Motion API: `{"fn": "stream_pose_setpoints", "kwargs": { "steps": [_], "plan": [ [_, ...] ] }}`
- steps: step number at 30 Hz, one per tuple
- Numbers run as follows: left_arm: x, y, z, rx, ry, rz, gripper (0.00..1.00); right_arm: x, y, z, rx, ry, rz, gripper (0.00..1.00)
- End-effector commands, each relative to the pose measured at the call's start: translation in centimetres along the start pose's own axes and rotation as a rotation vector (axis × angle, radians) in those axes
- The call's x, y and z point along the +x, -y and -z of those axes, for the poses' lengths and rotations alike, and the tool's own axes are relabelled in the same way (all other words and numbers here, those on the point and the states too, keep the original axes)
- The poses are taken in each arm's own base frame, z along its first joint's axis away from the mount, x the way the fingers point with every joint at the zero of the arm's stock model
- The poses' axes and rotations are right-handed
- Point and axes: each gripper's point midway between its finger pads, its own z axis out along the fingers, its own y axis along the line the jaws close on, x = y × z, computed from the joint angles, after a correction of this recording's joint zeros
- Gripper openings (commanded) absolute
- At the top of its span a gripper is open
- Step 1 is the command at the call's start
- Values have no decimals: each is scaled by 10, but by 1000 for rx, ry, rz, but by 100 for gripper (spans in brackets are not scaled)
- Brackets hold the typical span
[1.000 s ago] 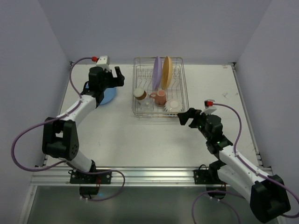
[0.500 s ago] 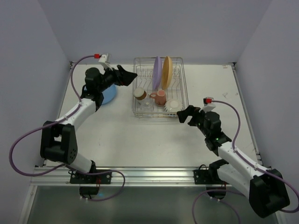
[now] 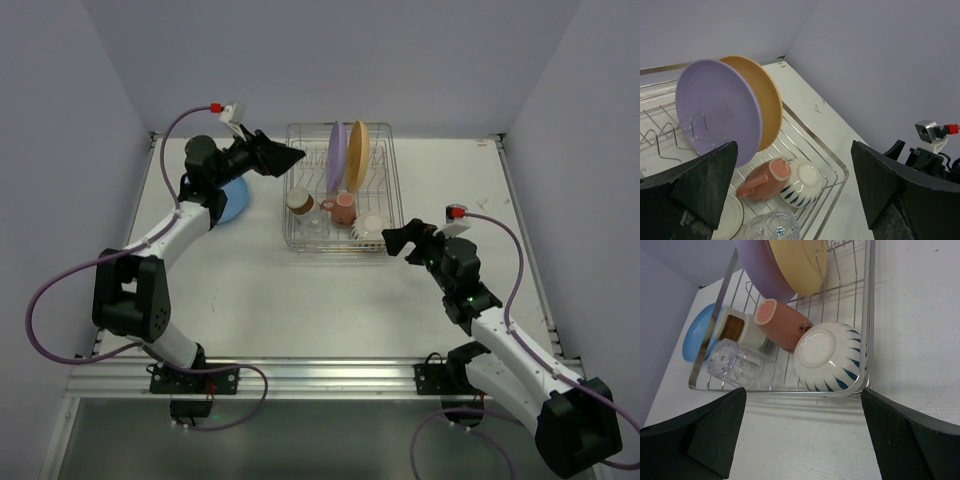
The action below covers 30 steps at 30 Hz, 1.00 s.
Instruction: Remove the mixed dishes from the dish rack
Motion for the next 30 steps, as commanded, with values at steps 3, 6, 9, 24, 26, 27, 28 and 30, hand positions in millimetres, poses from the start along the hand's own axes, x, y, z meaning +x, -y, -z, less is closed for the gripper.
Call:
{"fn": "stream_pose_setpoints", "kwargs": {
  "steps": [3,6,9,24,26,27,28,30],
  "plan": [
    [-28,34,-11,117,33,-66,100,-5,-17,3,-91,10,45,99],
    [-27,37,-14,123,33,-90,100,-1,-18,-1,-89,-32,55,99],
    [-22,36,-17,91,41,-142,100,4,-26,1,-142,-47,50,99],
    [13,1,-66,-33,-19,-163,100,-18,-58,3,-288,63,-40,96],
    [20,-7,-72,-83,-48,-166,100,-8,-50,-1,-283,66,-46,96],
    [18,-10,-77,-90,-49,-179,100,-4,-49,-2,-288,59,-61,96],
    [17,-13,-78,-108,-44,-178,100,2,-50,-2,-304,48,-59,96],
    [16,-19,-83,-126,-37,-172,100,5,-53,-7,-320,36,-57,97]
  ]
}}
